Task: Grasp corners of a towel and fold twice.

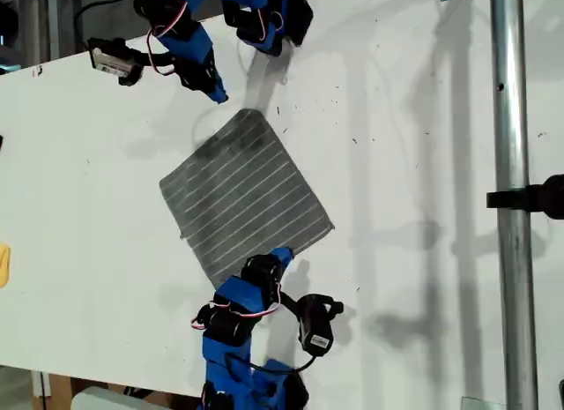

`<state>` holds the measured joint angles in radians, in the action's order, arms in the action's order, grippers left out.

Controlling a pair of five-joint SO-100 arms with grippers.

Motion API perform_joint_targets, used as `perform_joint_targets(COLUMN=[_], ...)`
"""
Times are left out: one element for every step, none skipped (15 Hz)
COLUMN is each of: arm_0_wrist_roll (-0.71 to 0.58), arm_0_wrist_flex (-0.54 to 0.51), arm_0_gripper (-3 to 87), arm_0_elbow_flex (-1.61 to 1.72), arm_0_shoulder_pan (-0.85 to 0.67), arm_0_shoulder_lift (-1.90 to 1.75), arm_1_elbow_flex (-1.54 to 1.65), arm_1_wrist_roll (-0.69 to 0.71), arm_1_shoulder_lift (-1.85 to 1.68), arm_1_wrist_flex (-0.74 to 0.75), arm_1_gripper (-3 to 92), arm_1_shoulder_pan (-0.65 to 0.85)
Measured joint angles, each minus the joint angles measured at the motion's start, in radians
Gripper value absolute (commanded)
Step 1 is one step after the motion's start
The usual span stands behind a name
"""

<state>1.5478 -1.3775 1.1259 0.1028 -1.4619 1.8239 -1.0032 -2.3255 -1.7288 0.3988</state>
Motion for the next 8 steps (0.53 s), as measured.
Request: perform_joint_targets(arm_0_wrist_roll=[-0.025,-0.048,-0.063,-0.074,-0.084,-0.089,-0.097,-0.109], arm_0_wrist_flex=[0.000,0.000,0.000,0.000,0.000,0.000,0.000,0.000], arm_0_gripper=[16.3,21.8,25.0,27.3,27.8,29.0,30.7,31.8], arm_0_elbow_flex=[-0.017,-0.026,-0.026,-0.026,-0.026,-0.026,-0.026,-0.026], arm_0_shoulder_pan=[0.000,0.000,0.003,0.006,0.006,0.006,0.006,0.006], arm_0_shoulder_lift=[0.002,0.002,0.002,0.002,0.002,0.008,0.021,0.028], arm_1_elbow_flex=[0.000,0.000,0.000,0.000,0.000,0.000,0.000,0.000], arm_1_wrist_roll=[0.002,0.002,0.002,0.005,0.012,0.018,0.020,0.021], arm_1_shoulder_lift=[0.006,0.014,0.029,0.041,0.054,0.069,0.075,0.078], arm_1_wrist_flex=[0.000,0.000,0.000,0.000,-0.006,-0.006,-0.006,-0.006], arm_1_gripper=[21.3,25.5,28.6,30.1,31.6,32.8,34.3,35.4], arm_1_shoulder_pan=[0.008,0.011,0.018,0.025,0.032,0.041,0.052,0.060])
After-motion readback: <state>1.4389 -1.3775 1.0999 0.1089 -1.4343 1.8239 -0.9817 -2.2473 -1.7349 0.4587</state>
